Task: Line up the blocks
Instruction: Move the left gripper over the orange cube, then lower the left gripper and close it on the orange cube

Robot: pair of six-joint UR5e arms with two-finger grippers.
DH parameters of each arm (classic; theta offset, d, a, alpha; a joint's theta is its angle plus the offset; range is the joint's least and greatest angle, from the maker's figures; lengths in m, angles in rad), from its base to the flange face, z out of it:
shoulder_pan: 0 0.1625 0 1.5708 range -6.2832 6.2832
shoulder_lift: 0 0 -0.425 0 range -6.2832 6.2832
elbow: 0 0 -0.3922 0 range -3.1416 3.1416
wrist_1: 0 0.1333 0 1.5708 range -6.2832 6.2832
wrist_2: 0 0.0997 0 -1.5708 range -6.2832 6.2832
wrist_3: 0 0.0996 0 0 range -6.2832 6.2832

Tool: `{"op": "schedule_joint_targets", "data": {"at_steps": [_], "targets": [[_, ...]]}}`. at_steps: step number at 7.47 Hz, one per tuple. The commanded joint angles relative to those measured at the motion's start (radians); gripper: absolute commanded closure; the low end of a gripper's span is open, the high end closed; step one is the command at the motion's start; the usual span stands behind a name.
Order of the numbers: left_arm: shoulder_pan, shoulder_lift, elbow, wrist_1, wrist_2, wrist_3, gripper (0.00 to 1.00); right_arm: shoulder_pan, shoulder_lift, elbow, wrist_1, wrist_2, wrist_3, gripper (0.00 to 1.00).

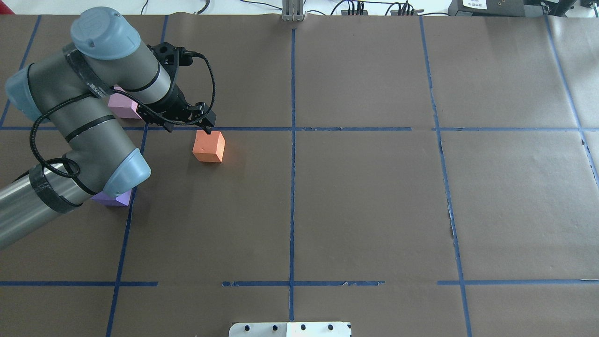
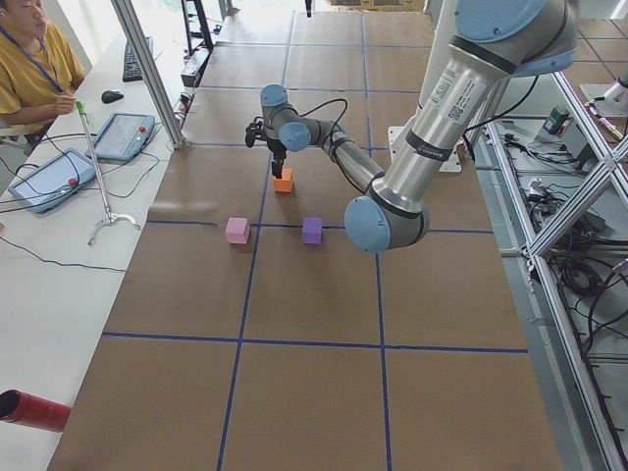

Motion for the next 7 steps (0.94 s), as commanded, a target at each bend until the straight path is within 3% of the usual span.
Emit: {"op": "schedule_joint_targets", "data": {"at_steps": [1,2,7], "targets": [[0.044,-0.028,0.048,-0.017,0.021,-0.095,0.00,0.000,0.000,0.000,0.001,0.000,0.000,0.00],[0.066,-0.029,0.061,-0.008,0.072,-0.094,0.00,0.000,0.000,0.000,-0.001,0.000,0.000,0.00],[0.068,-0.038,0.105,0.004,0.117,-0.071,0.01,0.000,0.000,0.000,0.001,0.000,0.000,0.00]]}}
